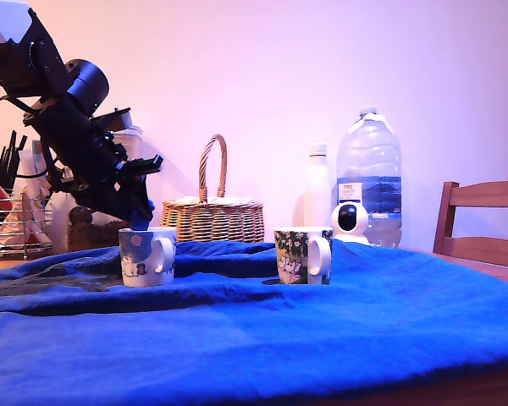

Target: Pick up the coffee capsules on the table and drop them inside the coffee cup

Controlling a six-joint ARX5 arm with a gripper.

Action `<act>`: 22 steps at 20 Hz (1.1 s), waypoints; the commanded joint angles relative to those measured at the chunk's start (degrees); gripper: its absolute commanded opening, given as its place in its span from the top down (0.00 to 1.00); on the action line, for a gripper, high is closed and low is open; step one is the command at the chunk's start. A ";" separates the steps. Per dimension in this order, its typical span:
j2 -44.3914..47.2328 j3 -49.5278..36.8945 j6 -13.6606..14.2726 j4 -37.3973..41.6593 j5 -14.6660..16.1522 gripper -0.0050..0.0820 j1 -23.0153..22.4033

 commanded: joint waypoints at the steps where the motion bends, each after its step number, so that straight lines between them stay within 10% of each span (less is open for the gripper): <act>1: 0.52 0.37 0.50 0.26 0.13 0.78 0.00; 6: 0.52 0.37 1.33 -0.11 0.15 0.75 0.00; 11: 0.52 0.39 0.46 -0.42 -0.50 0.30 0.00; 18: 0.50 0.39 0.59 -0.83 -0.35 0.32 0.00; 20: 0.46 0.39 0.96 -0.87 -0.02 0.43 0.00; 22: 0.33 0.39 1.22 -0.92 0.79 0.76 0.00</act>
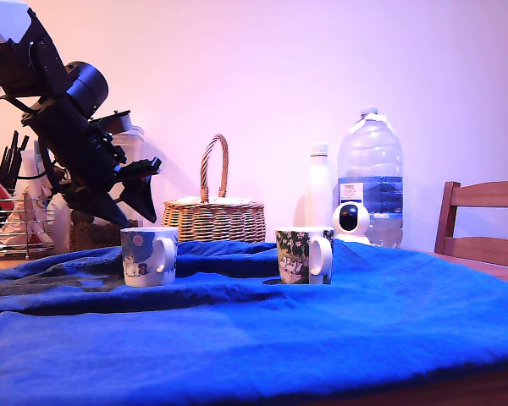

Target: Pick up the coffee capsules on the table and drop them inside the coffee cup

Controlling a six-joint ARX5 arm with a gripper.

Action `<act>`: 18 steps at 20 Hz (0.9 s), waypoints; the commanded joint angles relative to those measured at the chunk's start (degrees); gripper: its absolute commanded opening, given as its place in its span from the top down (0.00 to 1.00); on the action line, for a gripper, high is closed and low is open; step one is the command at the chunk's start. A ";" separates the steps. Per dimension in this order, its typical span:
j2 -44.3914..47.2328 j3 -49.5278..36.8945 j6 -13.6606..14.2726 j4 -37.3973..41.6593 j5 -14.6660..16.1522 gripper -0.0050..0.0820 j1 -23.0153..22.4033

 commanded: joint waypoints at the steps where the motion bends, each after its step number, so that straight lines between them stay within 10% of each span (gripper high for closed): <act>1: 0.22 0.39 0.48 0.17 2.05 0.94 0.00; 18: -4.96 0.39 1.03 -2.03 9.09 0.96 -0.83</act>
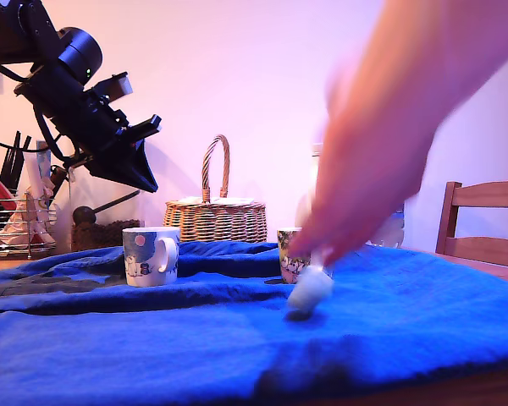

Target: Pick up the coffee capsules on the table and drop them inside the coffee cup

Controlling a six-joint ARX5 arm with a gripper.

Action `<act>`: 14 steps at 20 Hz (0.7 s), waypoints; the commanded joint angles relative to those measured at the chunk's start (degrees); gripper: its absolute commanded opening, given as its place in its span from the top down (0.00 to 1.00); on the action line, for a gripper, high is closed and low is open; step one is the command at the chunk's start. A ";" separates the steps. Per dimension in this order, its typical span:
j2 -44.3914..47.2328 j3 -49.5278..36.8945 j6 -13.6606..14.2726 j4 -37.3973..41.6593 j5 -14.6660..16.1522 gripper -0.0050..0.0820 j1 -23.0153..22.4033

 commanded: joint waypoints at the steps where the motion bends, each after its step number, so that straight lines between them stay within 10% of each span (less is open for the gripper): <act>1: -0.35 0.02 0.20 -0.11 0.28 0.96 -0.55; 14: -9.42 -4.85 0.57 -0.20 1.11 0.96 -3.02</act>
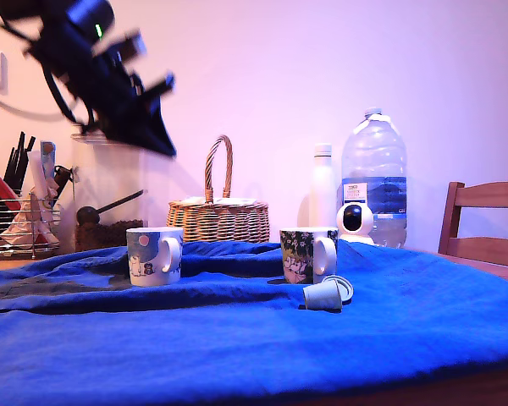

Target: Pick up the coffee capsules on the table and drop them inside the coffee cup

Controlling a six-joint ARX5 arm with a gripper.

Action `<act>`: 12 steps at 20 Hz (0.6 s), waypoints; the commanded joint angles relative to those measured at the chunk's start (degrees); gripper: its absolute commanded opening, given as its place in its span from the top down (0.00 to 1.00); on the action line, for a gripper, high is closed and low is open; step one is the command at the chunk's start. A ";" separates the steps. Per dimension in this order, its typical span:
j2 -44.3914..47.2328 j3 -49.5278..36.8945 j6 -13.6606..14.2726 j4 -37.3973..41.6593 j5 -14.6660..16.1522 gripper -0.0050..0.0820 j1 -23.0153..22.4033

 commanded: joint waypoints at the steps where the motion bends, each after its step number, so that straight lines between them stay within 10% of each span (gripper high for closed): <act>1: -3.04 -4.98 0.57 1.70 0.48 0.96 0.04; 12: -19.91 -30.18 0.42 16.87 4.17 0.96 -1.86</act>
